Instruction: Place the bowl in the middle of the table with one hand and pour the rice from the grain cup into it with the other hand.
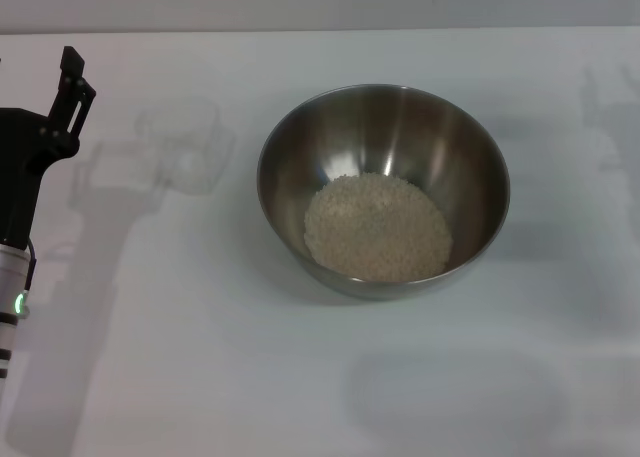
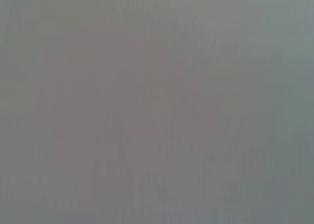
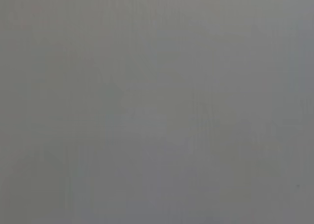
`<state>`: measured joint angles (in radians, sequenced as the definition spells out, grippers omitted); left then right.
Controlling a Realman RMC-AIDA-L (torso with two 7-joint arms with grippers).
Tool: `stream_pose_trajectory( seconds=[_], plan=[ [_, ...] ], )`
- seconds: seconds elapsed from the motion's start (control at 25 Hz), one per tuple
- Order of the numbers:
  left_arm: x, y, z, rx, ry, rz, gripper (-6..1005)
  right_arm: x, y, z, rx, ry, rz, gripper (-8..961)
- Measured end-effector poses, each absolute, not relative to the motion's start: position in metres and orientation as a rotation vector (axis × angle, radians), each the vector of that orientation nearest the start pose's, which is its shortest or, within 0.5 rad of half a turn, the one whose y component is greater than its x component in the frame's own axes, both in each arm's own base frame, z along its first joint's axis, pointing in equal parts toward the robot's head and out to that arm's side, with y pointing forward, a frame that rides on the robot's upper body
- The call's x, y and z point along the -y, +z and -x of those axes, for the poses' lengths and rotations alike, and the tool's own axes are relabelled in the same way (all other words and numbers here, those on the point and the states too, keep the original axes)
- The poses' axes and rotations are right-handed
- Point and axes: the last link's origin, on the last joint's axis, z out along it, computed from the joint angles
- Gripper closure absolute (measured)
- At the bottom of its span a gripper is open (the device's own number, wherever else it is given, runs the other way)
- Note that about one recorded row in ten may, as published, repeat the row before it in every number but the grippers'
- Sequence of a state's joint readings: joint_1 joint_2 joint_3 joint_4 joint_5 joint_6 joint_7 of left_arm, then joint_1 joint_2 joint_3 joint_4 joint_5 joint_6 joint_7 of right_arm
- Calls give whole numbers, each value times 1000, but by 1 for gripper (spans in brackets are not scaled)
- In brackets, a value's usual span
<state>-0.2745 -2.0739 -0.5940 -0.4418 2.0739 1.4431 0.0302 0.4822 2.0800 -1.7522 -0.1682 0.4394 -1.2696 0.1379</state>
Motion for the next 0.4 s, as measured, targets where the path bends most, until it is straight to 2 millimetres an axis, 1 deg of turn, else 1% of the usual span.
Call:
stream_pose_trajectory(
  seconds=[0.28,0.36,0.4],
  plan=[
    [-281,-24,282,409,-951,1470,147,-351,26,-306,-409,857,1464,409],
    [-281,-24,282,409,-953,1471,147,-351,27,-306,-404,862,1457,282],
    [-281,-24,282,409,-953,1471,147,-351,27,-306,-404,862,1457,282]
  ],
)
